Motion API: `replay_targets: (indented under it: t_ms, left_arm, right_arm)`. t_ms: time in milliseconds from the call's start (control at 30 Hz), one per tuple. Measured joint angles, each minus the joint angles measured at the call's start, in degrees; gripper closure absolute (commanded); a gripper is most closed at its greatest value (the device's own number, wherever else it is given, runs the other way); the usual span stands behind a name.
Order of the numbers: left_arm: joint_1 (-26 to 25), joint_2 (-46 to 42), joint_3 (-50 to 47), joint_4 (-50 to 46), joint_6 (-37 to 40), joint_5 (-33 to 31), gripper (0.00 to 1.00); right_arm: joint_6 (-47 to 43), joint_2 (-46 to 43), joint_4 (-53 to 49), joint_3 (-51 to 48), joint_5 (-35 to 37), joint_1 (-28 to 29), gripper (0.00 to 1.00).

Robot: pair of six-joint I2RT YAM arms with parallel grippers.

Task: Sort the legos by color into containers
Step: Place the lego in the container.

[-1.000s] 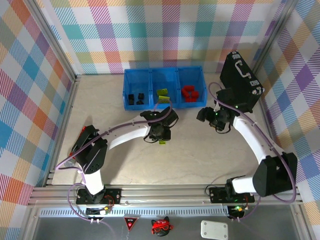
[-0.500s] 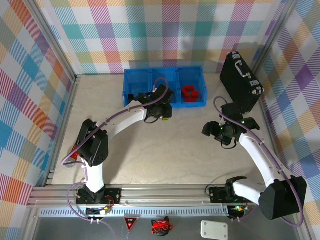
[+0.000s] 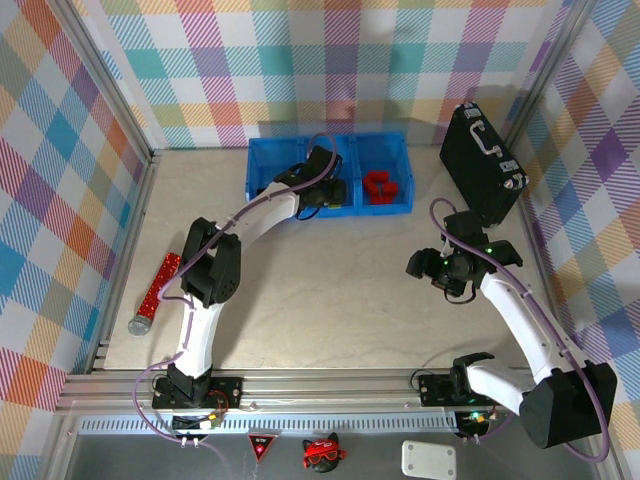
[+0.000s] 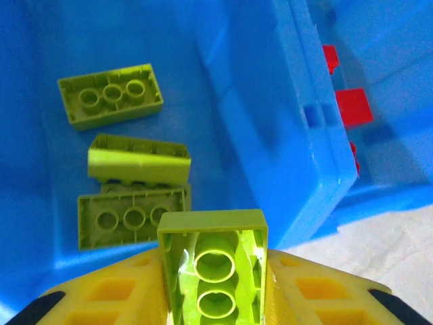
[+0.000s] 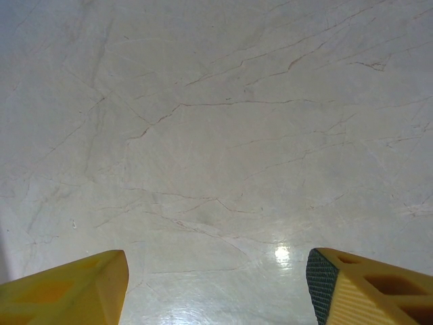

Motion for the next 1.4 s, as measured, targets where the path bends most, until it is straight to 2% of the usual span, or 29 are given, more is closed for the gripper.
replay_targets:
  t_ms: [367,700,1033,1200,1400]
  left_arm:
    - [1.16,9.62,10.16,2.99,1.90,3.34,0.60]
    - [2.29,15.06,12.52,4.46,3.17,4.35,0.58]
    - [2.51,15.61,12.52,4.46,3.13,5.42,0.51]
    - [2.51,15.19,11.74,5.09,3.17,5.62,0.51]
    - [2.51,9.46,8.15,5.27,3.56,5.79,0.49]
  right_arm:
    - [0.00,-1.16,-1.75,0.00,0.00,0.00,0.29]
    - [0.04,-4.26,-4.07,0.00,0.24,0.00,0.30]
    - [0.22,-5.44,-5.05,0.00,0.24,0.00,0.30]
    - [0.15,-5.38,-5.03,0.00,0.74,0.00,0.28]
    - [-1.46,-5.22,-4.28,0.00,2.16,0.00,0.18]
